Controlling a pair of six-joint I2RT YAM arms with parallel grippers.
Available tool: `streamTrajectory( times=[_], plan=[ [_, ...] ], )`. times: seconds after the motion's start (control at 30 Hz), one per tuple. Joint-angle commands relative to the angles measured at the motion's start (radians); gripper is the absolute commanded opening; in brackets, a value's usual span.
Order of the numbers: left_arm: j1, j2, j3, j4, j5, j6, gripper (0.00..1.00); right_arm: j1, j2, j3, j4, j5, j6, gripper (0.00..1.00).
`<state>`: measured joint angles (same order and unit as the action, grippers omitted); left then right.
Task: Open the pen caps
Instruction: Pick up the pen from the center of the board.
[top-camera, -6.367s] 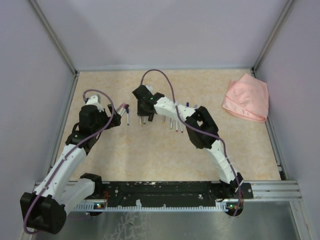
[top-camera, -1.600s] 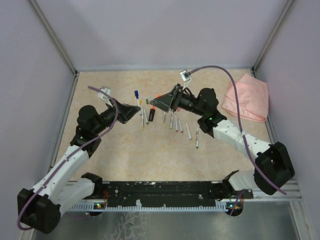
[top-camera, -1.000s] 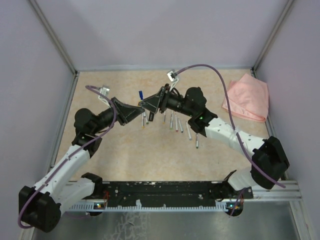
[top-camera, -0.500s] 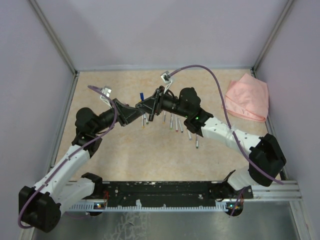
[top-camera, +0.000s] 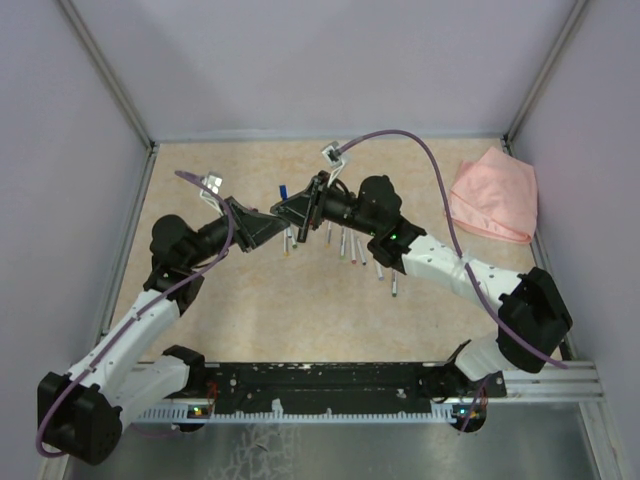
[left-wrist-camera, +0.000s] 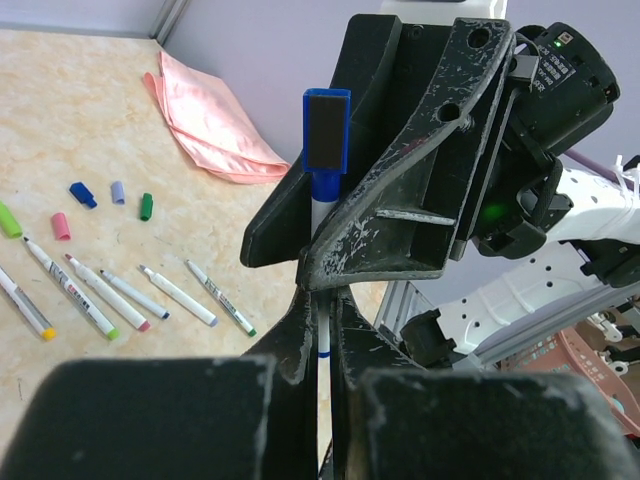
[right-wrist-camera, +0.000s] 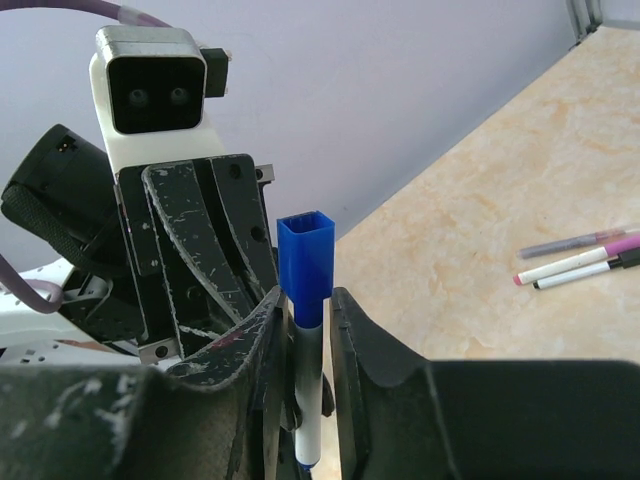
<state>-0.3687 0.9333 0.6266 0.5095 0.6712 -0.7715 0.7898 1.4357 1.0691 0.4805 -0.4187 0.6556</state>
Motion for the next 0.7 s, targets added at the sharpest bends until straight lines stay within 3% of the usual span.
streamTrajectory(
  times=[0.0, 0.23, 0.4, 0.53, 0.67],
  plan=[
    [0.006, -0.010, 0.015, 0.045, 0.001, -0.022, 0.00, 0.005, -0.022, 0.010, 0.078, 0.025, -0.006, 0.25],
    [0.007, -0.001, 0.015, 0.061, 0.005, -0.036, 0.00, 0.006, -0.030, 0.000, 0.078, 0.031, -0.012, 0.21],
    [0.009, 0.004, 0.015, 0.062, 0.010, -0.049, 0.00, 0.006, -0.023, 0.003, 0.079, 0.015, -0.011, 0.00],
    [0.015, 0.005, 0.013, 0.062, 0.029, -0.054, 0.13, 0.004, -0.028, 0.000, 0.075, 0.020, -0.019, 0.00],
    [0.032, -0.012, 0.004, 0.052, 0.053, -0.036, 0.35, -0.011, -0.040, -0.018, 0.083, 0.023, -0.015, 0.00]
  ],
)
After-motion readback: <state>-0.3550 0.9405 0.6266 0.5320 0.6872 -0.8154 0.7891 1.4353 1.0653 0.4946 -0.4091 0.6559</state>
